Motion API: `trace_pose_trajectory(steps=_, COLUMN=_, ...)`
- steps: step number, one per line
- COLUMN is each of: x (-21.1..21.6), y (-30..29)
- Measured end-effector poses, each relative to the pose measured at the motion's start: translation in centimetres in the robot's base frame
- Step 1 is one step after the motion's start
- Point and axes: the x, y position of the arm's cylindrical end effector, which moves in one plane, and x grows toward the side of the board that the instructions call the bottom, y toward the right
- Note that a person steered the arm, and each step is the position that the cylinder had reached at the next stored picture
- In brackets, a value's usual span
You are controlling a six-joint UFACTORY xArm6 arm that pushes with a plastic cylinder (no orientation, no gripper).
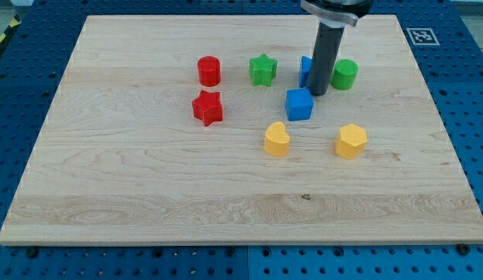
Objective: Slightly push the yellow heart to the left
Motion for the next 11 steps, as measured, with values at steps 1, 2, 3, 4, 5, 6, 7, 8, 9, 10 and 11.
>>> trace_pose_trajectory(steps=1, x=3.3, y=2.5)
trace_pose_trajectory(steps=2, x=6.0, y=3.0)
trace_pose_trajectory(steps=3, x=7.7, y=-1.0)
trace_pose_trajectory(steps=4, x=7.8, y=-5.8)
trace_pose_trajectory(steps=5, x=7.2, y=-10.1)
trace_pose_trajectory(steps=6, x=5.7, y=-10.3)
trace_pose_trajectory(steps=7, x=5.0, y=-10.3)
trace_pose_trajectory(steps=8, x=3.0, y=-10.3)
trace_pose_trajectory(steps=9, x=2.7, y=-10.1)
trace_pose_trajectory(steps=10, x=3.6, y=-9.2)
trace_pose_trajectory(steps=11, x=4.5, y=-5.9)
